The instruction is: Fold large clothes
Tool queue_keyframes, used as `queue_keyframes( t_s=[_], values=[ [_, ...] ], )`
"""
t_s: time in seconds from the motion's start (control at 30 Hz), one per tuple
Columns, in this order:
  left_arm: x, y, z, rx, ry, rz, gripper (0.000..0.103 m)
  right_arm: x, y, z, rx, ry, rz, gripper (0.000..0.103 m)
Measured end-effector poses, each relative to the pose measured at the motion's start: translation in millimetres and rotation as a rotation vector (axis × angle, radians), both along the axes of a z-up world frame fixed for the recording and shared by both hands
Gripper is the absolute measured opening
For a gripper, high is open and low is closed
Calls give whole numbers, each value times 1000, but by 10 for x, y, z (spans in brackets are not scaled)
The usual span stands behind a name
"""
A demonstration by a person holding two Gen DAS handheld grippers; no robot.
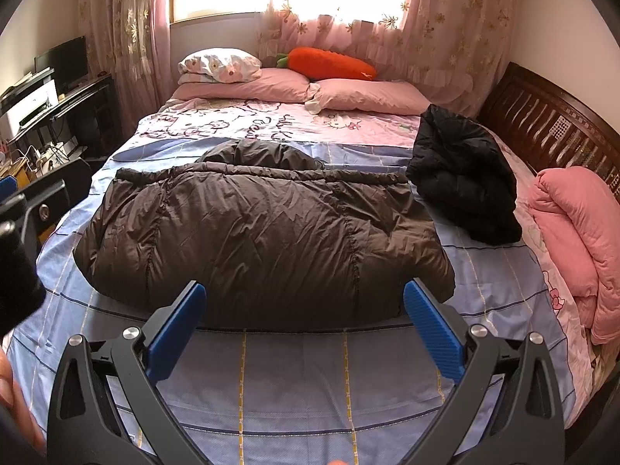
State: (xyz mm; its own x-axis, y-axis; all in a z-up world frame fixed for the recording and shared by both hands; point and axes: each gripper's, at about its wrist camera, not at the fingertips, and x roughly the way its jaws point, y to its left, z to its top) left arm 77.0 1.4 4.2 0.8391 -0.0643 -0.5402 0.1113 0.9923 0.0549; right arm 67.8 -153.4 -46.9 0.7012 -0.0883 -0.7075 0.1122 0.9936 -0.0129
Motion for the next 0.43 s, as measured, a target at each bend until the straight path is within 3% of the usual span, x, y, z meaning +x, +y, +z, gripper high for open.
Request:
queue_keyframes(
  t_s=[0.43],
  values=[
    [15,-16,-33,4,34,-31,101,9,-6,-15,-2,0,9,102]
  ],
)
